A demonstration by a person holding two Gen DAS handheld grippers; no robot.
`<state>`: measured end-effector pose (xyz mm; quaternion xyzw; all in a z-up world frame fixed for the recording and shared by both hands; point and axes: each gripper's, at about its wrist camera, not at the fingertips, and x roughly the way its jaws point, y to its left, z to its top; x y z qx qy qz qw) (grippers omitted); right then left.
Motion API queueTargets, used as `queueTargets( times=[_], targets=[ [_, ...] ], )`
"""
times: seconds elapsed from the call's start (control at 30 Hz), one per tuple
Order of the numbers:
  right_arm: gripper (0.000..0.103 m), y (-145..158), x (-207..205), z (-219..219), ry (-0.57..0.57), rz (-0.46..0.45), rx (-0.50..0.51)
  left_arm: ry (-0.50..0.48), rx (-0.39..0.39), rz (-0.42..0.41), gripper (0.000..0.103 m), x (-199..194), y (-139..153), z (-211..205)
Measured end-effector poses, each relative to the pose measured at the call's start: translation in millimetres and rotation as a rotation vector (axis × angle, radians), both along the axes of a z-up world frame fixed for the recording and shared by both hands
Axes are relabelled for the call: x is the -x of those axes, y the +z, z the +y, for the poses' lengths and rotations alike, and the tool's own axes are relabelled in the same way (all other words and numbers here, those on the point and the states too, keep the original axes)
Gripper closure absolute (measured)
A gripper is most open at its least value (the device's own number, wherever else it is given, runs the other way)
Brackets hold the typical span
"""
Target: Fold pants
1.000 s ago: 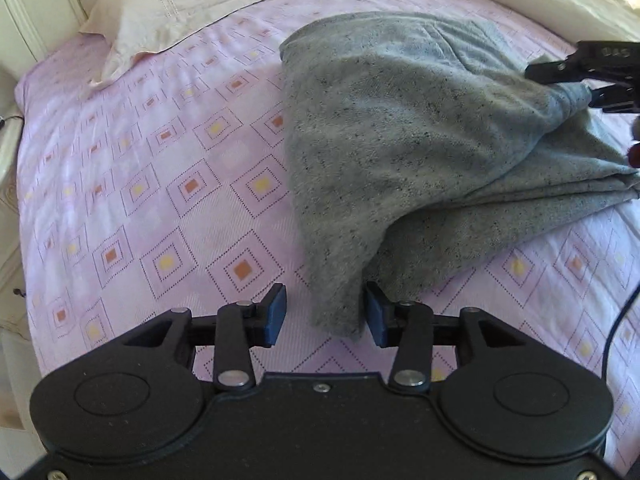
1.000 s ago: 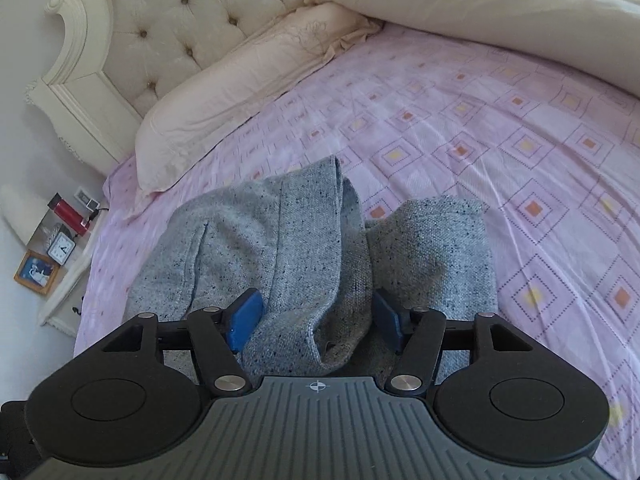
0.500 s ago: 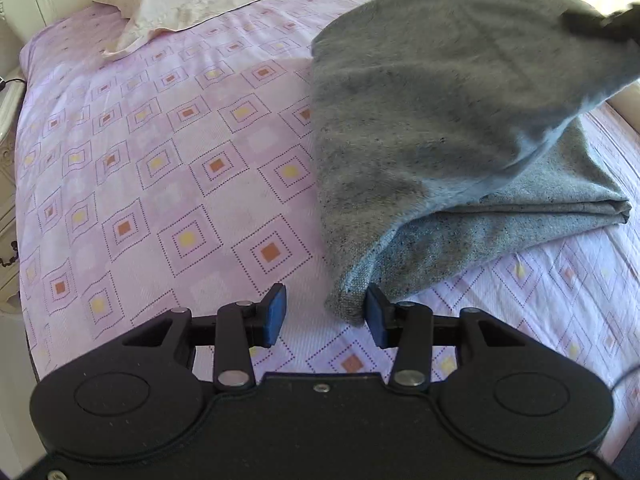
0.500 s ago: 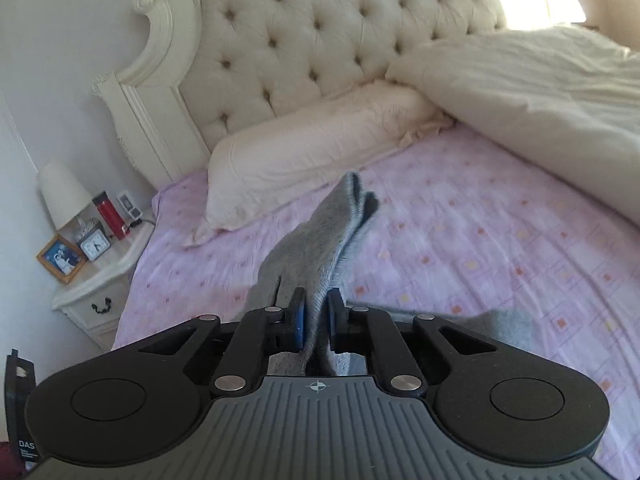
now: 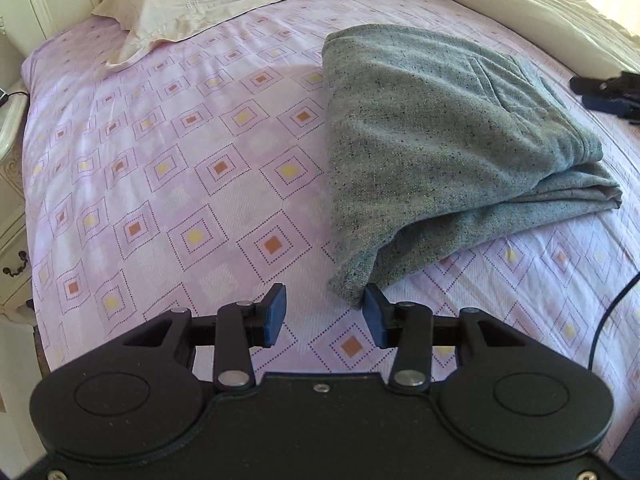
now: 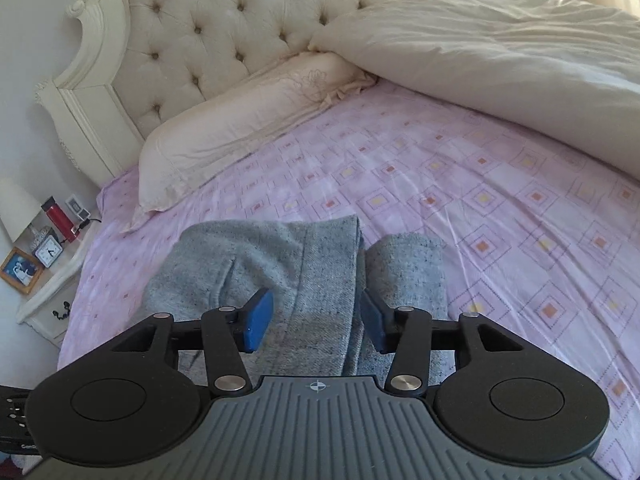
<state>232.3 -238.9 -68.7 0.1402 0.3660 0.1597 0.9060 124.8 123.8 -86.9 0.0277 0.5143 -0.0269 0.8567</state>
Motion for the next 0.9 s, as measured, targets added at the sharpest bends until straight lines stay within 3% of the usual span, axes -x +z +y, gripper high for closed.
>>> queueTargets(
  times=[0.17,0.3,0.33,0.37,0.4,0.47,0.57,0.67,0.77,0.83,0.9],
  targets=[
    [0.055,-23.8,-17.2,6.5,0.031,0.078,0.007,0.013,0.019,0.004,0.050,-0.6,1.4,5.7],
    [0.051,-33.9,-15.3,0.2,-0.020,0.108,-0.085,0.023,0.036,0.008,0.050,-0.6,3.8,10.0],
    [0.054,-35.0,-15.1,-0.1,-0.026,0.128,-0.111,0.025,0.039,0.007,0.050,-0.3,5.0,10.8],
    [0.081,-34.9,-16.6,0.2,-0.009,0.154,-0.152,0.027,0.039,0.005,0.051,-0.1,6.2,11.2],
    [0.085,-30.8,-15.8,3.6,-0.001,0.158,-0.172,0.028,0.036,0.002,0.051,-0.4,7.4,11.3],
    [0.088,-8.3,-5.4,16.3,0.051,0.067,-0.113,0.037,0.020,-0.009,0.051,-0.6,11.3,10.4],
    [0.089,38.5,21.2,20.0,0.092,-0.079,-0.050,0.055,0.003,-0.036,0.051,-1.7,22.6,11.9],
    [0.089,60.8,32.9,2.6,0.046,-0.107,0.023,0.063,0.019,-0.072,0.051,-5.0,38.8,13.2],
    [0.086,33.3,20.5,-21.4,-0.048,-0.035,0.050,0.056,0.010,-0.098,0.051,-14.8,49.3,5.3],
    [0.081,1.5,6.6,-26.6,-0.061,0.084,0.087,0.049,-0.003,-0.103,0.051,-24.9,50.6,-3.4],
    [0.071,-8.2,10.1,-28.4,-0.092,0.081,0.111,0.036,-0.020,-0.105,0.051,-35.3,52.4,-12.9]
  ],
)
